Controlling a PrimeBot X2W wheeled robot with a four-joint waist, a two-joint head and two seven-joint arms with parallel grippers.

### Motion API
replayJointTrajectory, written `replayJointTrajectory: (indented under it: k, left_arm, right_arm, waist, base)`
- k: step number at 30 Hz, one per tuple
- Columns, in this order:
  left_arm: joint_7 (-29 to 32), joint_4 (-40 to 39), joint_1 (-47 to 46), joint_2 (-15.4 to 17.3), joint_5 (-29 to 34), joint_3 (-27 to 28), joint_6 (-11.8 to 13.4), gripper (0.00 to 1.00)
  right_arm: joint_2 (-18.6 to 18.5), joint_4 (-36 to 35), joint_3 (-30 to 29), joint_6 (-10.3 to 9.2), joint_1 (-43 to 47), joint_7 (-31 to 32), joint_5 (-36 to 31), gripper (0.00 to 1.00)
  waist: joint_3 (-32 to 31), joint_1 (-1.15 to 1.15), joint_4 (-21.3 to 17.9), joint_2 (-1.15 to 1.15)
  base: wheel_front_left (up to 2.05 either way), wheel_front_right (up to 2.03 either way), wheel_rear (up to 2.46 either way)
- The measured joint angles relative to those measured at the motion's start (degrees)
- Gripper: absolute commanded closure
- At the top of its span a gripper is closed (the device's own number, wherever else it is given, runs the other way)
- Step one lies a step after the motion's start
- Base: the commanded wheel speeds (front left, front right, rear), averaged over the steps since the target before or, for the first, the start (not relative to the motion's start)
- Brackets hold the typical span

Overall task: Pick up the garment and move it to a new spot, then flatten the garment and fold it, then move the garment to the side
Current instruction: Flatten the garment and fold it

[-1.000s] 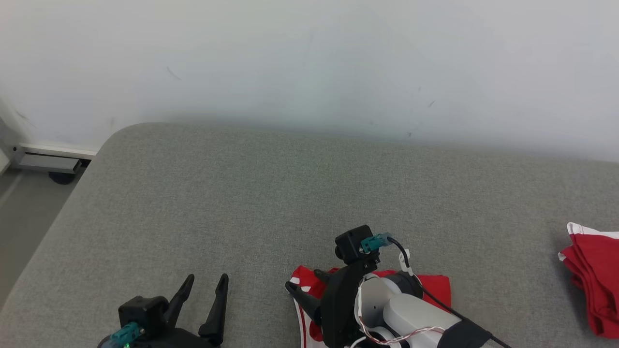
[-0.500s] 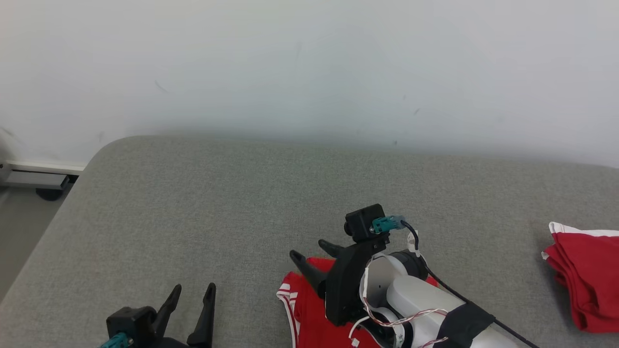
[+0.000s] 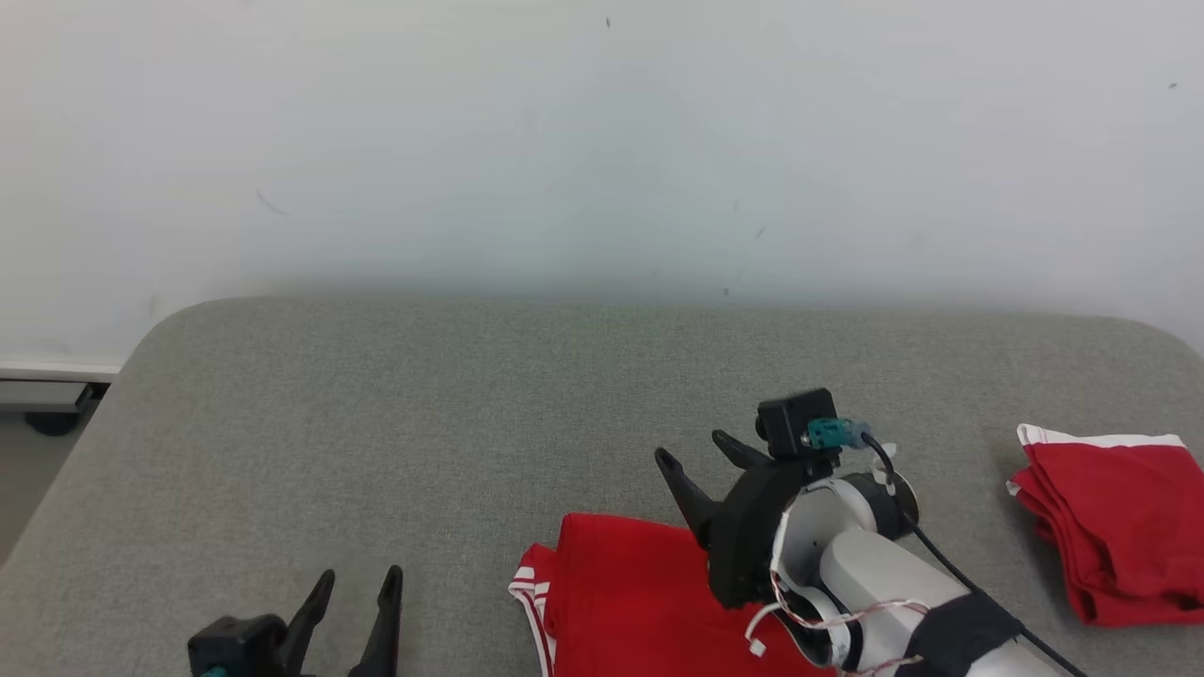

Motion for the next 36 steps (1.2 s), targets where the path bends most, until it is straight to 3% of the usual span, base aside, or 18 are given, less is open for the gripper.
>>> replayJointTrajectory:
  k: [8,19,28,36]
  left_arm:
    - [-0.1,-1.2,2.2,1.0,-0.1,1.3,0.6,0.0]
    - [0.0,-2.8,2.2,0.7,-0.2,0.7,1.0,0.0]
    - [1.0,-3.1,1.5,0.6,-0.2,-0.1,1.0,0.0]
    - [1.5,-3.4,-0.3,0.5,-0.1,-0.6,0.9,0.0]
  right_arm:
    - [-3.8,-1.8,-3.8,0.0,8.3,2.1,-4.0,0.0]
    - [-8.0,-9.0,-8.8,0.0,17.5,13.3,-6.5,0.0]
    - [-8.1,-11.0,-15.8,0.0,19.4,20.9,-8.4,0.0]
    - [-5.3,-11.2,-19.5,0.0,19.9,26.2,-10.3,0.0]
  waist:
    - [-0.4,0.0,-2.1,0.0]
    - [0.8,0.0,-4.9,0.0]
    - [2.4,0.0,-4.6,0.0]
    - [3.8,0.0,-3.4,0.0]
  base:
    - [0.0,0.0,0.0]
    - [0.0,0.0,0.0]
    - [0.0,0.0,0.0]
    - [0.0,0.0,0.0]
